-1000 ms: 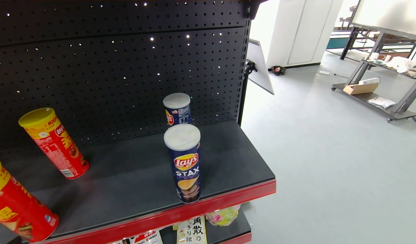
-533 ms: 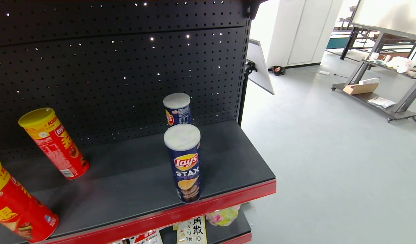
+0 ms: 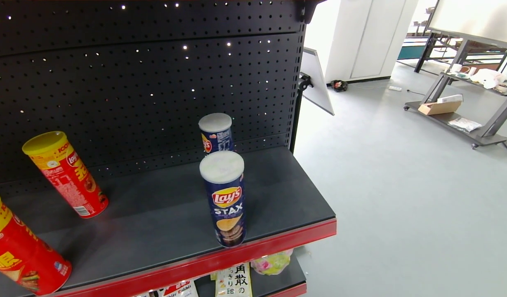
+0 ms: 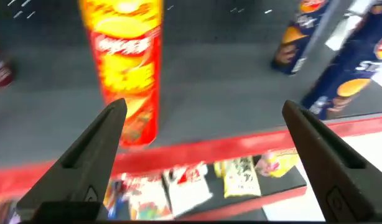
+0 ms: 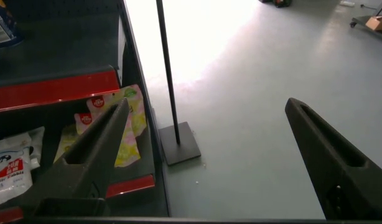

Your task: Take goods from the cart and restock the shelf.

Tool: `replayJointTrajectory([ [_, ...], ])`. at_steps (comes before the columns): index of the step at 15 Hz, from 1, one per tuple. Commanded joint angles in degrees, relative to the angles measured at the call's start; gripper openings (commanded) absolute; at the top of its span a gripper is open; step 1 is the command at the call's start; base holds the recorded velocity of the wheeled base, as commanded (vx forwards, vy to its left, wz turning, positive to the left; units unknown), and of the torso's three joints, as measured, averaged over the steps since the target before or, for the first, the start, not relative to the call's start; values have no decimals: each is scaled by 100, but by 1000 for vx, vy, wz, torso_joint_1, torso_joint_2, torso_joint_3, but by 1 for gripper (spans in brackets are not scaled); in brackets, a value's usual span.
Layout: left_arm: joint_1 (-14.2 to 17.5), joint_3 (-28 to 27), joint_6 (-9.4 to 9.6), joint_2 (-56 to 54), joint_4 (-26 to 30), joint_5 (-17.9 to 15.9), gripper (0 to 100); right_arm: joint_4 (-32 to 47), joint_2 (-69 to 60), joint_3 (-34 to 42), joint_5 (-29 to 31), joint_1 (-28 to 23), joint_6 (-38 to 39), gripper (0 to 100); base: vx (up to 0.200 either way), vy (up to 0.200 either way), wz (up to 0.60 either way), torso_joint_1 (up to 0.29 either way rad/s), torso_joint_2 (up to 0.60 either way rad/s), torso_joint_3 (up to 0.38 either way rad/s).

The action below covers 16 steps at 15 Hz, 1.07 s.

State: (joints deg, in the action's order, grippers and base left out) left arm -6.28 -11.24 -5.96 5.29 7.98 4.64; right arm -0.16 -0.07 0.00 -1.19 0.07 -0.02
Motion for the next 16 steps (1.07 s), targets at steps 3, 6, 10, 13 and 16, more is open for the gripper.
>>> replayJointTrajectory([
  [3,-5,1115,913,25,-1106,-43,100,-2,7,0,-4,1,-6,100,0,0,0,0,0,0],
  [6,-5,1115,385,25,-1045,441,100,-2,7,0,-12,10,-15,100,0,0,400,2,5,0],
  [10,-5,1115,341,25,-1045,450,100,-2,7,0,-12,1,-15,100,0,0,600,5,2,4],
  [13,-5,1115,332,33,-1036,406,100,-2,7,0,-12,1,2,100,0,0,400,2,2,6],
  [16,4,1124,561,25,-1053,-43,100,-2,7,0,-12,1,20,100,0,0,0,0,0,0],
])
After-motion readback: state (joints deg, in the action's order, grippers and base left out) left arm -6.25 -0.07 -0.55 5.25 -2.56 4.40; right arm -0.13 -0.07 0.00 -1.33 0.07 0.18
